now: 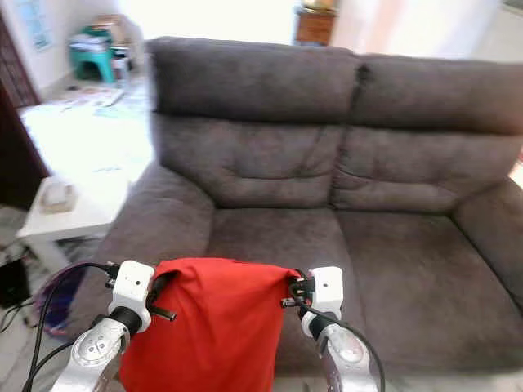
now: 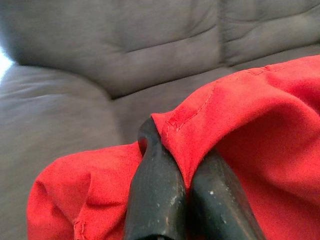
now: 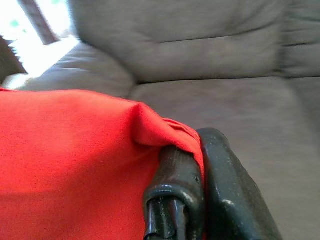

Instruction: Move the pillow to the sofa from floor

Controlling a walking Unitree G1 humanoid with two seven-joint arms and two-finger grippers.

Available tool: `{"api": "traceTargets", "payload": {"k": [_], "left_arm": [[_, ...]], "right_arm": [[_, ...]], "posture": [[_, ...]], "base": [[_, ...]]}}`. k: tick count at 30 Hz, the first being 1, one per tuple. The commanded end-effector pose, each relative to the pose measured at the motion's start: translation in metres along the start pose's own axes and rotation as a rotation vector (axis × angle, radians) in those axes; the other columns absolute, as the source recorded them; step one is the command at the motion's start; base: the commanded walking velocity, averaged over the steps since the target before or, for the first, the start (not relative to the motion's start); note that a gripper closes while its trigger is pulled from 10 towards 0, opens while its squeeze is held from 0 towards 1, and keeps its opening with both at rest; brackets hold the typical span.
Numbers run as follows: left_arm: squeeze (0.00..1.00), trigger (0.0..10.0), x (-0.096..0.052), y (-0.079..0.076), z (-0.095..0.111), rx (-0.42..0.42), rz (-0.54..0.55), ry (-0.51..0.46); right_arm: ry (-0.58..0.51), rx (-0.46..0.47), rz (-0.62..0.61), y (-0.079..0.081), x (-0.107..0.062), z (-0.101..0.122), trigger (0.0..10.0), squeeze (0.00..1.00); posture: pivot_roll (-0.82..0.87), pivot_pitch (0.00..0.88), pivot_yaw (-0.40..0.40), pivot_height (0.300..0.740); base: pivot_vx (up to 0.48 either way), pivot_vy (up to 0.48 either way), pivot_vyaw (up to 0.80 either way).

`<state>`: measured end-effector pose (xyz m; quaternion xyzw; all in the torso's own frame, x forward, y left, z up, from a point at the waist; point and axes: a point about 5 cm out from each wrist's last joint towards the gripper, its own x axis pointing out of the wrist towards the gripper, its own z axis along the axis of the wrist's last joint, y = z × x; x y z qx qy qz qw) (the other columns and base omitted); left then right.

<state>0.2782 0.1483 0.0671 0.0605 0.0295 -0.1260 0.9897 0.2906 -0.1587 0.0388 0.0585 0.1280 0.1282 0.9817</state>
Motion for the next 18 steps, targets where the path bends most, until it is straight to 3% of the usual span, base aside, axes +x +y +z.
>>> {"api": "traceTargets", "payload": {"k": [1, 14, 18], "left_arm": [[0.00, 10.0, 0.0026, 0.0076, 0.0143, 0.029, 0.011, -0.065], [0.00, 10.0, 0.0003, 0.0151, 0.0130, 0.064, 0.035, -0.066], [0.00, 10.0, -0.0002, 0.0157, 0.0129, 0.082, 0.029, -0.063]], "right_arm": [[-0.133, 0.003, 0.008, 0.0033, 0.0085, 0.0276, 10.0, 0.00], [-0.164, 0.023, -0.014, 0.0030, 0.0132, 0.0333, 10.0, 0.00], [-0.160, -0.021, -0.003, 0.0051, 0.0144, 0.0331, 10.0, 0.00]], "posture": [[0.13, 0.000, -0.047, 0.740], [0.14, 0.000, -0.050, 0.740], [0.14, 0.000, -0.045, 0.740]], "base": [[0.000, 0.000, 0.00], [0.000, -0.344, 0.00], [0.000, -0.363, 0.00]]}}
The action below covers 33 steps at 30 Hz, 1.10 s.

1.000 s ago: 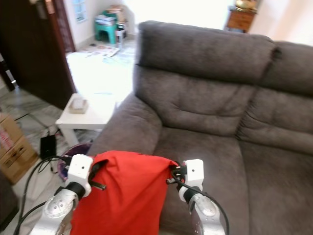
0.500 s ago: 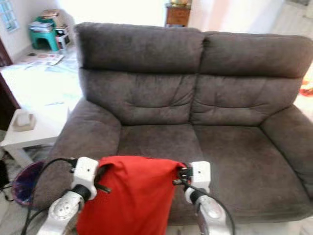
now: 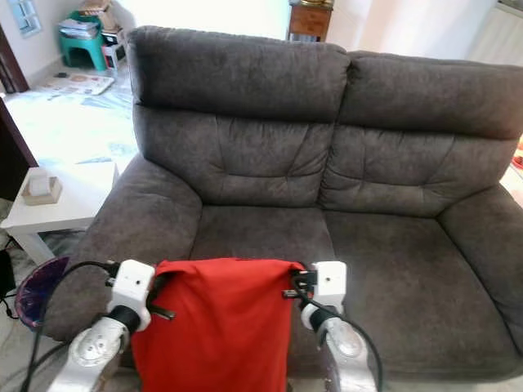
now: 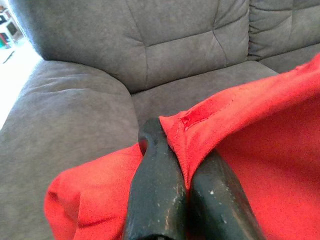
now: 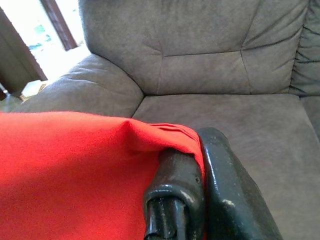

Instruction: Move the pillow to the sofa from floor

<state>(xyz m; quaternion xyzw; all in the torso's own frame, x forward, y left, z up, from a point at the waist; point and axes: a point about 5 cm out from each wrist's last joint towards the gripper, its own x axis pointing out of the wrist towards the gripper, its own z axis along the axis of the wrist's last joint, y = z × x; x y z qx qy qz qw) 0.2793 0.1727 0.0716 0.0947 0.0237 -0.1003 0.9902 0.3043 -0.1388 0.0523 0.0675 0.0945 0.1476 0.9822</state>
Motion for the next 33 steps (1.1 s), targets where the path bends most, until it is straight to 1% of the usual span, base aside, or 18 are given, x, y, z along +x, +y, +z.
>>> {"api": "traceTargets", "payload": {"k": [1, 4, 7, 10, 13, 20, 33], "left_arm": [[0.00, 10.0, 0.0044, -0.0080, 0.0119, 0.012, -0.021, -0.063], [0.00, 10.0, 0.0034, -0.0080, 0.0105, 0.010, -0.023, -0.059], [0.00, 10.0, 0.0032, -0.0081, 0.0098, 0.010, -0.027, -0.056], [0.00, 10.0, 0.0040, -0.0074, 0.0094, 0.015, -0.028, -0.053], [0.00, 10.0, 0.0045, -0.0066, 0.0086, 0.015, -0.028, -0.048], [0.00, 10.0, 0.0031, -0.0058, 0.0067, 0.019, -0.031, -0.043], [0.00, 10.0, 0.0074, -0.0046, 0.0110, 0.019, -0.027, -0.055]], "right_arm": [[-0.094, -0.027, -0.049, -0.0124, 0.0004, 0.0183, 10.0, 0.00], [-0.095, -0.007, -0.057, -0.0115, 0.0017, 0.0179, 10.0, 0.00], [-0.103, 0.003, -0.054, -0.0111, 0.0019, 0.0190, 10.0, 0.00], [-0.102, -0.017, -0.075, -0.0142, 0.0012, 0.0188, 10.0, 0.00], [-0.117, 0.000, -0.095, -0.0161, 0.0008, 0.0193, 10.0, 0.00], [-0.123, 0.015, -0.091, -0.0140, 0.0025, 0.0194, 10.0, 0.00], [-0.110, 0.020, -0.041, -0.0081, 0.0063, 0.0192, 10.0, 0.00]], "posture": [[0.14, 0.000, -0.045, 0.740], [0.14, 0.000, -0.041, 0.740], [0.13, 0.000, -0.039, 0.740], [0.13, 0.000, -0.037, 0.740], [0.13, 0.000, -0.034, 0.740], [0.13, 0.000, -0.030, 0.740], [0.13, 0.000, -0.032, 0.740]], "base": [[0.000, -0.405, 0.00], [0.000, -0.414, 0.00], [0.000, -0.429, -0.80], [0.000, -0.429, -0.80], [0.000, -0.430, 0.00], [0.000, -0.430, 0.00], [0.000, -0.430, 0.00]]}}
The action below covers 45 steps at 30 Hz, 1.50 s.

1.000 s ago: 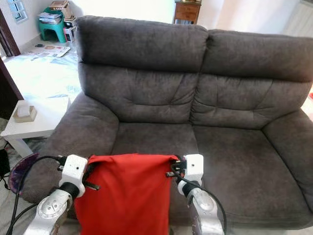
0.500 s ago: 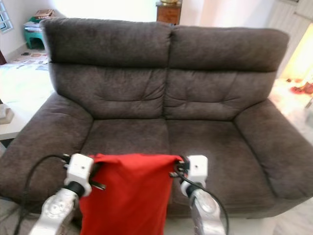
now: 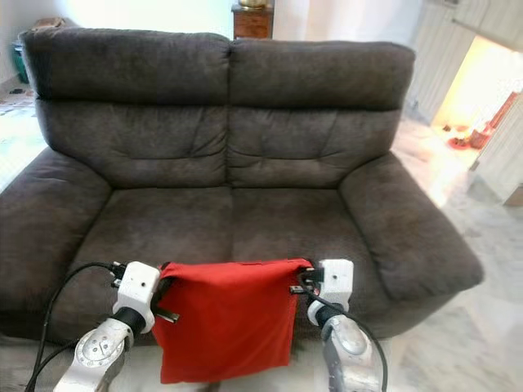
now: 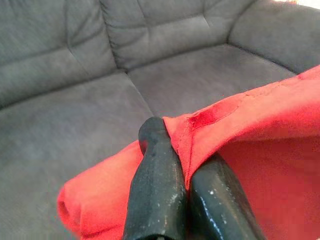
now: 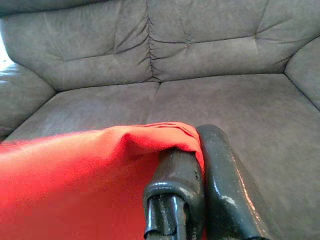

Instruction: Move the pillow to the sofa from floor

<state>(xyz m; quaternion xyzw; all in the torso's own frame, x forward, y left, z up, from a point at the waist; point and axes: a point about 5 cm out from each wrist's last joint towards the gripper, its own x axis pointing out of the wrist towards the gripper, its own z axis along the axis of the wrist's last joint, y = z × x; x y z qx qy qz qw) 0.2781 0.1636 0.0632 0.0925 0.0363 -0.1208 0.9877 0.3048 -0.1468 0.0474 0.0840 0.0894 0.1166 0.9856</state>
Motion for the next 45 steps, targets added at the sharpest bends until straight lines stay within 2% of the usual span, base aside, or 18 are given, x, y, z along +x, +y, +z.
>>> {"api": "traceTargets", "payload": {"k": [1, 16, 21, 25, 36, 40, 45], "left_arm": [[0.00, 10.0, 0.007, 0.007, 0.020, 0.021, 0.020, -0.083], [0.00, 10.0, 0.009, 0.011, 0.023, -0.013, 0.046, -0.092], [0.00, 10.0, 0.012, 0.008, 0.019, -0.012, 0.042, -0.070], [0.00, 10.0, 0.011, 0.005, 0.022, -0.035, 0.042, -0.095], [0.00, 10.0, 0.012, 0.008, 0.026, -0.030, 0.075, -0.114], [0.00, 10.0, 0.013, 0.007, 0.030, -0.031, 0.079, -0.130], [0.00, 10.0, 0.013, 0.008, 0.031, -0.028, 0.086, -0.136]], "right_arm": [[-0.093, -0.014, 0.019, 0.002, 0.008, 0.024, 10.0, 0.00], [-0.088, 0.004, 0.043, 0.005, 0.011, 0.024, 10.0, 0.00], [-0.095, 0.018, 0.044, 0.006, 0.012, 0.025, 10.0, 0.00], [-0.094, 0.014, 0.039, 0.005, 0.011, 0.024, 10.0, 0.00], [-0.098, 0.022, 0.073, 0.008, 0.011, 0.024, 10.0, 0.00], [-0.108, -0.006, 0.097, 0.011, 0.011, 0.026, 10.0, 0.00], [-0.129, -0.001, 0.104, 0.011, 0.011, 0.029, 10.0, 0.00]], "posture": [[0.13, 0.000, -0.032, 0.740], [0.13, 0.000, -0.032, 0.740], [0.13, 0.000, -0.032, 0.740], [0.13, 0.000, -0.029, 0.740], [0.13, 0.000, -0.033, 0.740], [0.13, 0.000, -0.031, 0.740], [0.13, 0.000, -0.033, 0.740]], "base": [[0.000, -0.431, 0.00], [0.000, -0.407, 0.00], [0.000, 0.000, 0.00], [0.000, 0.000, 0.00], [0.000, 0.000, 0.00], [0.204, 0.000, 0.00], [0.319, 0.000, 0.75]]}}
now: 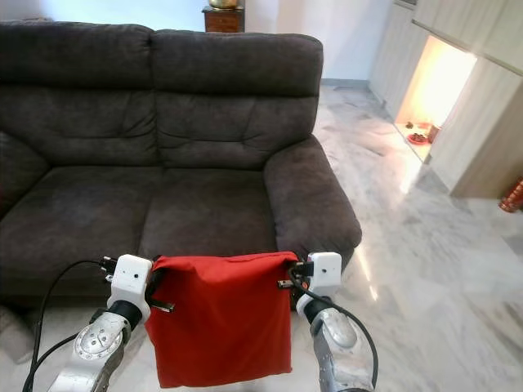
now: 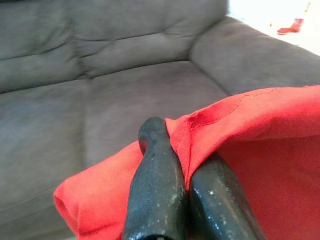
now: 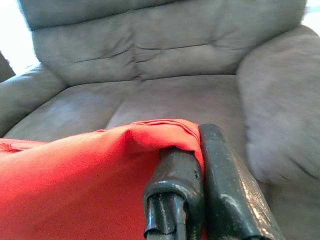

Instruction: Move the pillow to the sofa from floor

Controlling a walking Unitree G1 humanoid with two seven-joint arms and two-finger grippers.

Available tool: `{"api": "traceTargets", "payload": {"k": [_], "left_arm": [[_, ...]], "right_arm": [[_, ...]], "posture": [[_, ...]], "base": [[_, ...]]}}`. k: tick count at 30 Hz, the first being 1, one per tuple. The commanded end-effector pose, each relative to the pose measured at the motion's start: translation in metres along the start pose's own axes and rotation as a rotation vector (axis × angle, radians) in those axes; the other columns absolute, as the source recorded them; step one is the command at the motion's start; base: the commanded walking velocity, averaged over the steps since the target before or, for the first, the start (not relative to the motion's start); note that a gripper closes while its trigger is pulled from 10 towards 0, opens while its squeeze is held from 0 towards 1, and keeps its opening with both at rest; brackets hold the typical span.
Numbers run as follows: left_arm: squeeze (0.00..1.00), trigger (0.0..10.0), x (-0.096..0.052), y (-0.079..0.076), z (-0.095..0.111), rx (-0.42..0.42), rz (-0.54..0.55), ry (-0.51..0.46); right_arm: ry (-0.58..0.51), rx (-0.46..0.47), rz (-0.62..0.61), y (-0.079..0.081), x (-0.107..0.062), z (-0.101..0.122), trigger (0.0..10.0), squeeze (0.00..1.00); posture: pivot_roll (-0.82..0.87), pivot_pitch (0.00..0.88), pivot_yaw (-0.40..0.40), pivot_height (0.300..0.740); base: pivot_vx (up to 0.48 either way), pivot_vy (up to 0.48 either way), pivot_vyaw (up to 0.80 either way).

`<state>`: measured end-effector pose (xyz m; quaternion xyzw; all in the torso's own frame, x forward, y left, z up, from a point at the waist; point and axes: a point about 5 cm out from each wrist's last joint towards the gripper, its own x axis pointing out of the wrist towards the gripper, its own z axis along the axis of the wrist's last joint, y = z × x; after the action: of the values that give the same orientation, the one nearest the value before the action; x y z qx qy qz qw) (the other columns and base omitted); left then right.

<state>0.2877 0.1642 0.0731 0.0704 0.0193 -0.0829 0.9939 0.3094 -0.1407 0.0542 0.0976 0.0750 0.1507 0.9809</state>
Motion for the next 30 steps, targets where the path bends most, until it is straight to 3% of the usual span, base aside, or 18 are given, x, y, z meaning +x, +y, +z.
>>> {"api": "traceTargets", "payload": {"k": [1, 19, 26, 30], "left_arm": [[0.00, 10.0, 0.006, 0.001, 0.021, 0.012, 0.006, -0.104], [0.00, 10.0, 0.008, 0.009, 0.033, 0.031, 0.024, -0.142], [0.00, 10.0, 0.011, 0.027, 0.061, 0.075, 0.070, -0.232], [0.00, 10.0, 0.015, 0.043, 0.096, 0.123, 0.116, -0.334]], "right_arm": [[-0.103, -0.023, 0.032, 0.005, 0.007, 0.022, 10.0, 0.00], [-0.129, -0.028, 0.016, 0.006, 0.009, 0.027, 10.0, 0.00], [-0.297, -0.036, 0.040, 0.015, 0.017, 0.067, 10.0, 0.00], [-0.417, -0.100, 0.140, 0.034, 0.023, 0.103, 10.0, 0.00]], "posture": [[0.13, 0.000, -0.033, 0.740], [0.13, 0.000, -0.036, 0.740], [0.13, 0.000, -0.038, 0.740], [0.13, 0.000, -0.041, 0.740]], "base": [[0.349, 0.000, 0.77], [0.373, 0.000, 0.00], [0.371, 0.000, 0.00], [0.375, 0.000, 0.00]]}}
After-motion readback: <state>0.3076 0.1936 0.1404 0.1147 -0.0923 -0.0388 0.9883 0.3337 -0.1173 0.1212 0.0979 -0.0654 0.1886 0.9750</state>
